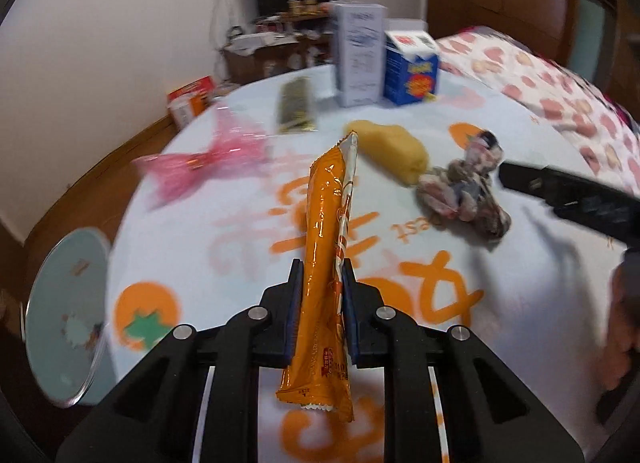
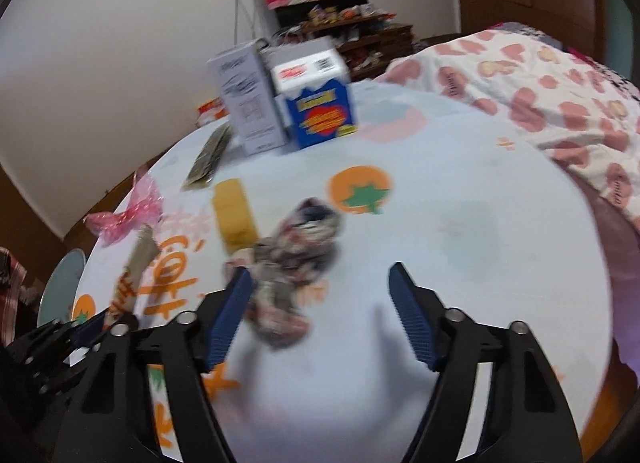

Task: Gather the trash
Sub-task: 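Grasp the orange snack wrapper with the left tool while the right tool grasps the plaid cloth, then carry both items over the blue bin and open both tools to release them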

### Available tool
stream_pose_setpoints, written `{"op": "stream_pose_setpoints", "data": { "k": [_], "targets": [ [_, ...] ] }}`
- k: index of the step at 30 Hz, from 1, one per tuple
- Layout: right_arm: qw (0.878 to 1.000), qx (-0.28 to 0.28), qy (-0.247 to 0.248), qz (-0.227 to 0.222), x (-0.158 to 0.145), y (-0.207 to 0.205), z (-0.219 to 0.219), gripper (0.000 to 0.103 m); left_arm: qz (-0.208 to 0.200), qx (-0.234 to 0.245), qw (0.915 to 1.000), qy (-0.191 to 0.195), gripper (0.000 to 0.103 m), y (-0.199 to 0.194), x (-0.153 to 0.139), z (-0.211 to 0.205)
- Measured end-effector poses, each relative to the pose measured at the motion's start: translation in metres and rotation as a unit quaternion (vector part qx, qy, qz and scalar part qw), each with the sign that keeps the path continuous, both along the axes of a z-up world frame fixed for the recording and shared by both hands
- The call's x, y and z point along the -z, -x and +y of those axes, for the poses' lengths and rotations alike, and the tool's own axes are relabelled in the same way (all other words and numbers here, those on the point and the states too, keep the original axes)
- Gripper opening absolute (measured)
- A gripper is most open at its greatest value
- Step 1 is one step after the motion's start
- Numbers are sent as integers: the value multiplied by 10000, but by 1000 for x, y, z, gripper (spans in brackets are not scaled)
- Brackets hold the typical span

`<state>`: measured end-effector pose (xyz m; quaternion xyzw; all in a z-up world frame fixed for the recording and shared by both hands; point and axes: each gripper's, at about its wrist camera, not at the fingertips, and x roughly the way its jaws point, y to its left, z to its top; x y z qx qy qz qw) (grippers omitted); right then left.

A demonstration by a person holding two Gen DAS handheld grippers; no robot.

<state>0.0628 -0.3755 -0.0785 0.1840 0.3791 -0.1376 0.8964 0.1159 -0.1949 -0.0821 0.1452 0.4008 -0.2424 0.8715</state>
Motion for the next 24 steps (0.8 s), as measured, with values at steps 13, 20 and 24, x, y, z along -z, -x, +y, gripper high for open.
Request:
{"op": "stream_pose_setpoints", "data": {
  "k": [13,20,24],
  "targets": [
    [9992,-132,85,365,18,-26,27,26,-396,-785,9960,-162,19,3,-26,56],
    [9980,-277,573,18,-11,3,52,26,-434,-949,9945,-118,19,9,-29,72],
    [9969,-401,660,-121,-22,15,70,26,-469,-1042,9934,-109,19,13,-31,82]
  ]
}}
